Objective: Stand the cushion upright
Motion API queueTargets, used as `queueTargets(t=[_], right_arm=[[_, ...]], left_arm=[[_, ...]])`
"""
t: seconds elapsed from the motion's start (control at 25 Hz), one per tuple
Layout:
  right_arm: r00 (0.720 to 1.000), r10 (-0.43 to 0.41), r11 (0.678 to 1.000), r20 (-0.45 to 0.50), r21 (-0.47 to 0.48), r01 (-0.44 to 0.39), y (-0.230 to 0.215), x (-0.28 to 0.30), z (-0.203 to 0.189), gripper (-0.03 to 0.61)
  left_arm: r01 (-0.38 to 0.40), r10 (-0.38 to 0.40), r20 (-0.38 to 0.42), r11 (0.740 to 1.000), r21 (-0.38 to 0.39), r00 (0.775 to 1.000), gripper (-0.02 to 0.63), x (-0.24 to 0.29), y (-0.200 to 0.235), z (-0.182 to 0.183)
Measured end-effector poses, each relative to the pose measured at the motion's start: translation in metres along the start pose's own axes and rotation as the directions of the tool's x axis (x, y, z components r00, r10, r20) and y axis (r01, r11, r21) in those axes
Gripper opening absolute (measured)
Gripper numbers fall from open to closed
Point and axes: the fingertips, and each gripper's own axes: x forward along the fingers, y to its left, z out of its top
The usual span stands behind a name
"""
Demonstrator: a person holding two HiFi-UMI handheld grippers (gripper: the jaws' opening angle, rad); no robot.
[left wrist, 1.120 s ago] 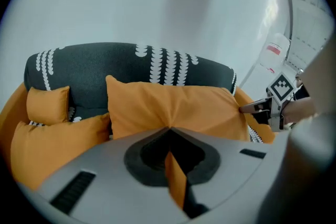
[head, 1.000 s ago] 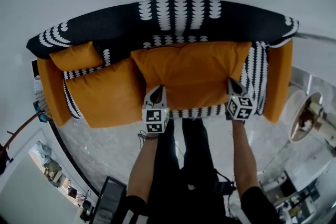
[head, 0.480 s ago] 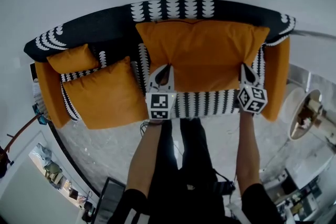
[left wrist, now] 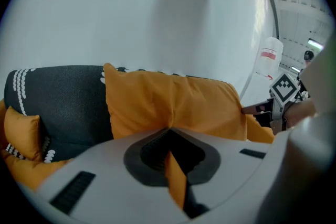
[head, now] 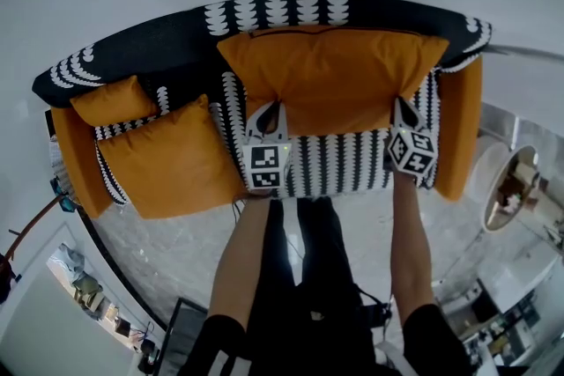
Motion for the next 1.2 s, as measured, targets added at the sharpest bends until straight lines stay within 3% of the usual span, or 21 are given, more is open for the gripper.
queueTargets(t=[0.48, 0.84, 1.0, 1.2], right_arm=[[0.999, 0.031, 0.999, -0.027, 0.010, -0.030, 0.004, 0.013, -0.007, -0.005], [0.999, 0.033, 0.999, 0.006, 0.014, -0.033, 0.002, 0.009, -0.008, 0.008], [1.000, 0.011, 1.000, -0.001, 0.023, -0.011, 0.000, 0.005, -0.014, 0.048], [1.000, -0.005, 1.000, 0.003, 0.023, 0.005, -0.001, -0.014, -0.020, 0.048]], left_arm=[[-0.029, 0.028, -0.014, 0.999, -0.021, 0.999, 0.000, 0.017, 0.008, -0.008], [-0.055, 0.055, -0.015, 0.998, -0.019, 0.998, 0.002, 0.017, 0.011, -0.012], [-0.059, 0.058, -0.018, 0.997, -0.050, 0.998, 0.038, 0.014, 0.015, -0.013], [-0.068, 0.068, -0.012, 0.997, -0.038, 0.998, 0.054, -0.003, 0.014, -0.007]])
